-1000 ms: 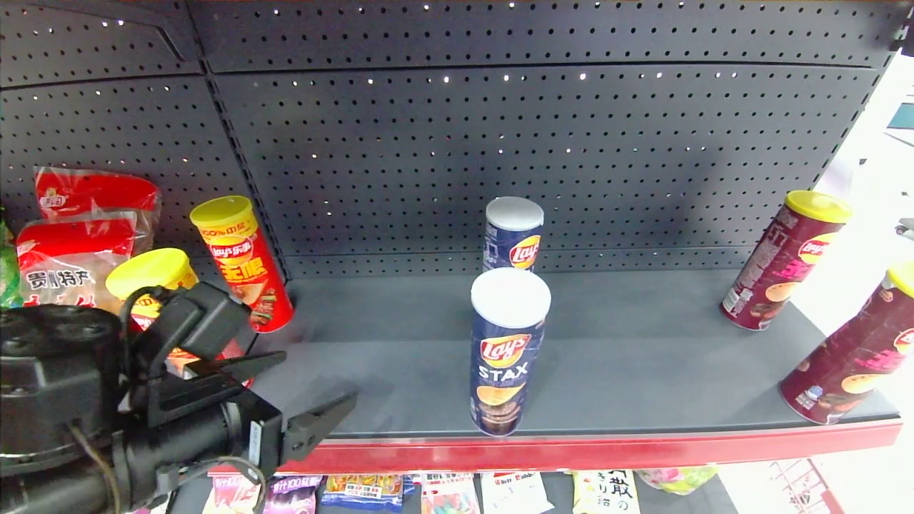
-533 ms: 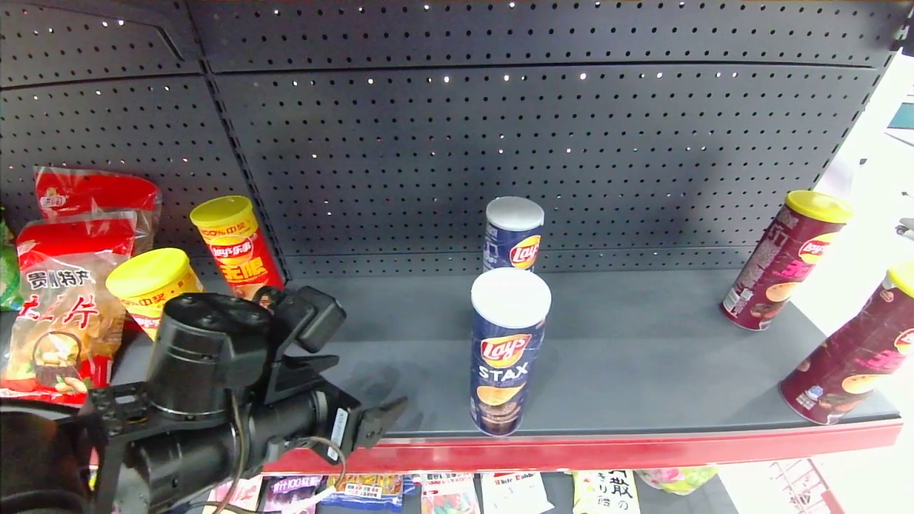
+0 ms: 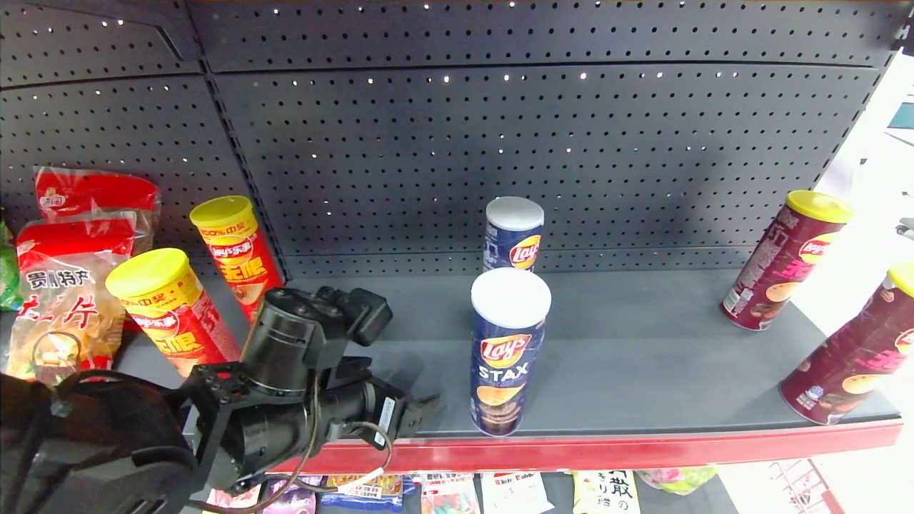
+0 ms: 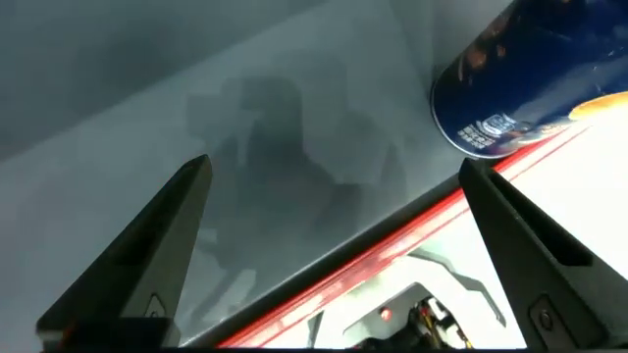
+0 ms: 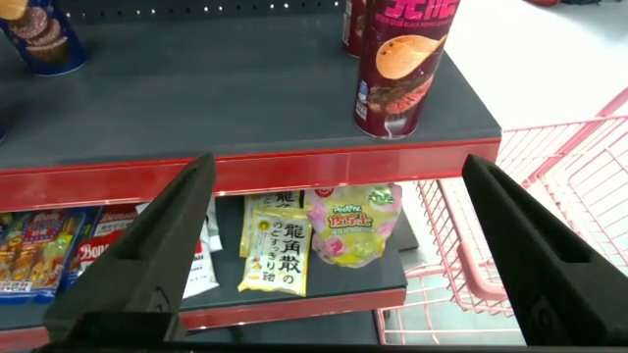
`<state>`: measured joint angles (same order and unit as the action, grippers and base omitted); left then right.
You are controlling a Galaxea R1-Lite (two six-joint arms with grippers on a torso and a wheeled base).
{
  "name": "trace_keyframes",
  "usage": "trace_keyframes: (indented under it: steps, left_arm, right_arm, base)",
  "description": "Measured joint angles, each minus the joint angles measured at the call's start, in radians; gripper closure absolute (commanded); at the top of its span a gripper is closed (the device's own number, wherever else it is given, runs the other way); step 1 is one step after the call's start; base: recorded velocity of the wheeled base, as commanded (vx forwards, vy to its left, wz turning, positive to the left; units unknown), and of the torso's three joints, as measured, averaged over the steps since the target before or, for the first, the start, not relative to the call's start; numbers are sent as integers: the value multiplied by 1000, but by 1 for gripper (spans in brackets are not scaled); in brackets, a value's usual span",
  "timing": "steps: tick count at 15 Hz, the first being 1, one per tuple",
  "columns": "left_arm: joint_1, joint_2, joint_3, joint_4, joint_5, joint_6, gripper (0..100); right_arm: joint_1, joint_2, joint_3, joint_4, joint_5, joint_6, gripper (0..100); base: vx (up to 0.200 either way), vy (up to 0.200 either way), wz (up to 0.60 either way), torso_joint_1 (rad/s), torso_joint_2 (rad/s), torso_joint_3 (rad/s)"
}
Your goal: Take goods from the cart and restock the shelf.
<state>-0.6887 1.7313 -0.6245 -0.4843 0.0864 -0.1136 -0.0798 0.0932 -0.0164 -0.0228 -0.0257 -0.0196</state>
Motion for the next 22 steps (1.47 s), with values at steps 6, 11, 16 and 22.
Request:
trace_keyframes:
  steps: [6,11,16,22]
  left_arm:
    - [-18,62,-52,0,1,2,0]
    - [-30,93,-70,0,13,3,0]
    - [-31,107,-88,0,11,3,0]
    - [-33,112,-97,8,11,5,0]
  right_arm:
    - [0,1,0,0,-3,0,0]
    - [0,1,1,0,-3,0,0]
    - [0,2,1,0,-3,0,0]
    - [0,2,1,0,-3,0,0]
  base:
    - [0,0,0,0,0,0]
    - [0,0,0,0,0,0]
    - [0,0,0,0,0,0]
    - [0,0,0,0,0,0]
